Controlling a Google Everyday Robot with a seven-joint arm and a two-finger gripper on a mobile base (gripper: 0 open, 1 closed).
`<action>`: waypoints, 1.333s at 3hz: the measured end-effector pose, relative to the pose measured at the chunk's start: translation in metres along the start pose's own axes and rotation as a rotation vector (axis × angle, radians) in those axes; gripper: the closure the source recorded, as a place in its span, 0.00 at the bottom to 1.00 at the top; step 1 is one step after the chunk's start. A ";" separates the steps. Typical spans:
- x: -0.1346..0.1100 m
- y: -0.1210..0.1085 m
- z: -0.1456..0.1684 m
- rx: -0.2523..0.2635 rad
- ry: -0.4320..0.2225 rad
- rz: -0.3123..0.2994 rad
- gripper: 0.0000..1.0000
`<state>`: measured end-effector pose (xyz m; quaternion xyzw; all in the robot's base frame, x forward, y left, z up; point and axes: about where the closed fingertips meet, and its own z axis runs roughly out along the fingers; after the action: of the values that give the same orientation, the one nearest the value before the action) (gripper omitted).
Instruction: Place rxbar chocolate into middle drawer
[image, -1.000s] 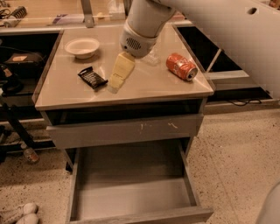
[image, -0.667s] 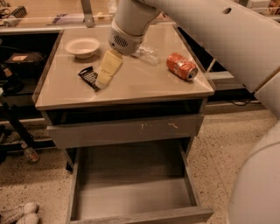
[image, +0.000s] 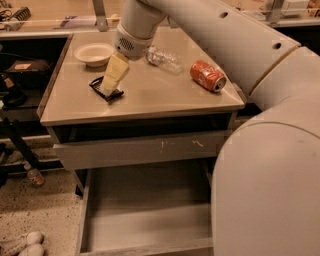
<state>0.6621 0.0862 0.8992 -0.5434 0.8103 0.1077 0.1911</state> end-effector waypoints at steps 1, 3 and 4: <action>-0.001 -0.002 0.001 0.000 -0.002 0.002 0.00; -0.026 0.014 0.048 -0.123 -0.003 0.035 0.00; -0.041 0.019 0.064 -0.157 0.001 0.043 0.00</action>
Offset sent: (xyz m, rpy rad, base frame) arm 0.0054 0.0500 -0.0395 0.0868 0.1429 0.0305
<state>0.6701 0.1521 0.8584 -0.5392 0.8110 0.1748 0.1448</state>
